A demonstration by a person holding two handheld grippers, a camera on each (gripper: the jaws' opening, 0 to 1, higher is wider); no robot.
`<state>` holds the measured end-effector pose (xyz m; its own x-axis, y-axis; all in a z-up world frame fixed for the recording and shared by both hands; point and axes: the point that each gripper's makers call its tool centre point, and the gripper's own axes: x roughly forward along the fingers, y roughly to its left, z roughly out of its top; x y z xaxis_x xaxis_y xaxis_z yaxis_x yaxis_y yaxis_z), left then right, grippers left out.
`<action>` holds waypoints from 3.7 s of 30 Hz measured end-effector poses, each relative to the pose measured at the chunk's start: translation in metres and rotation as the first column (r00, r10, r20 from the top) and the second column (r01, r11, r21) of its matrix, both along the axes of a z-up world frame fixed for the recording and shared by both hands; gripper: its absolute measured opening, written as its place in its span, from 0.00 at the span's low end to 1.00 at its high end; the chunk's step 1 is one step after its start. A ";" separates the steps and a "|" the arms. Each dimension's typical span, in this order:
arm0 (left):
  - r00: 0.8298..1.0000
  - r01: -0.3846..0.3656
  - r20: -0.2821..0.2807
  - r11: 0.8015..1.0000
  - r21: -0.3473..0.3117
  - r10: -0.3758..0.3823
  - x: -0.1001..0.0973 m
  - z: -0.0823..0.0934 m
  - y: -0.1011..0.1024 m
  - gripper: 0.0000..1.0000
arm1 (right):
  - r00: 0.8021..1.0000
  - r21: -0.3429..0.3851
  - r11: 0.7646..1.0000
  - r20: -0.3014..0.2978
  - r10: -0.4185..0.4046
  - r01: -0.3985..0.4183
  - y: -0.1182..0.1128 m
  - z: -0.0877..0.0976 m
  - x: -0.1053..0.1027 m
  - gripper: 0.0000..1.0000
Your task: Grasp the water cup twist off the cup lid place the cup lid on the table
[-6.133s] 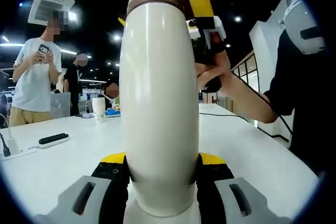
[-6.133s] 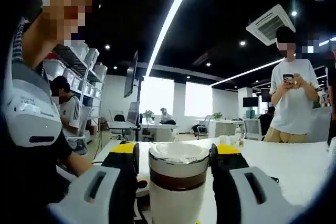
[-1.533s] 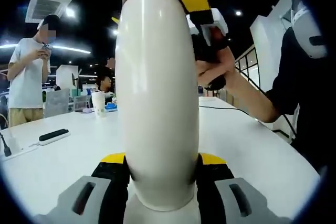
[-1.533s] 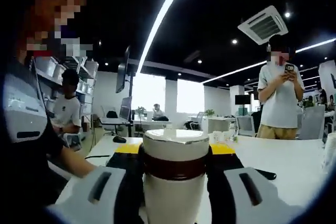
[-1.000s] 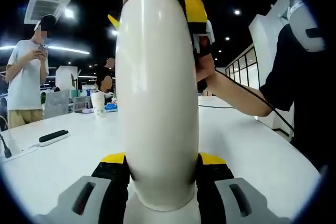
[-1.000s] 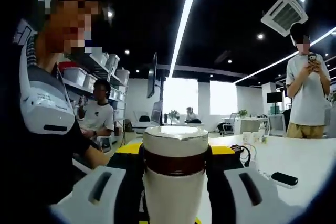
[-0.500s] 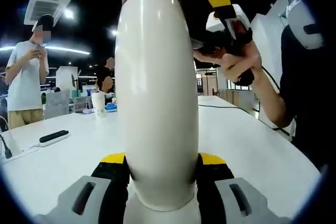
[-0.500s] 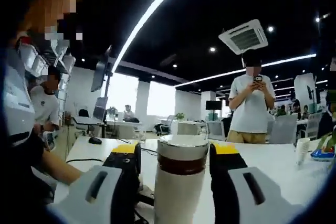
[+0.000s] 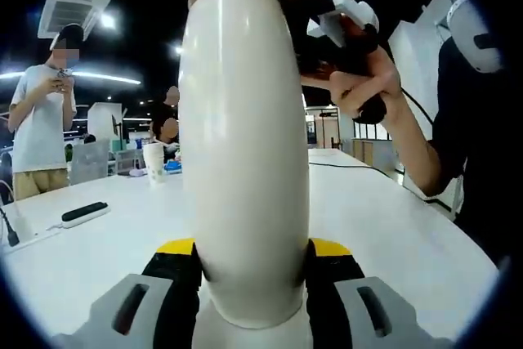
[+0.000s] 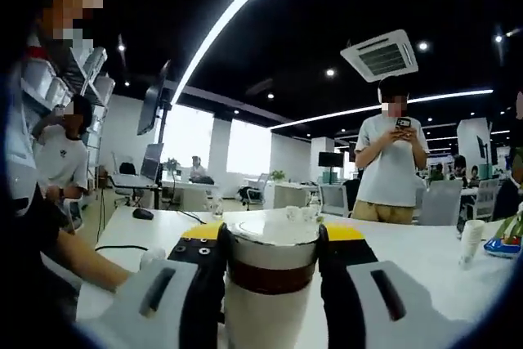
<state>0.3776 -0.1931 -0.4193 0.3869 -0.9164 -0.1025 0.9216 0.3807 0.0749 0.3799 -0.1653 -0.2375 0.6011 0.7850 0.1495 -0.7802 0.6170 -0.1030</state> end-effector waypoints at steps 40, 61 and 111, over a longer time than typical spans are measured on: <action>1.000 -0.002 0.000 1.000 0.002 0.002 -0.003 0.000 -0.002 0.51 | 0.989 0.032 0.989 -0.042 -0.141 0.142 -0.013 -0.004 -0.012 0.57; 1.000 -0.004 -0.011 1.000 0.001 0.004 0.001 -0.001 -0.001 0.51 | 0.950 -0.002 0.950 -0.015 0.312 -0.312 0.005 -0.011 -0.009 0.45; 1.000 -0.006 -0.001 1.000 0.011 0.006 -0.002 -0.001 -0.003 0.51 | 1.000 0.006 1.000 0.020 0.018 -0.018 0.000 -0.009 -0.003 0.46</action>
<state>0.3757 -0.1959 -0.4204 0.3919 -0.9130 -0.1129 0.9196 0.3851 0.0777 0.3770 -0.1658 -0.2465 0.5837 0.7949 0.1657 -0.7892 0.6034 -0.1148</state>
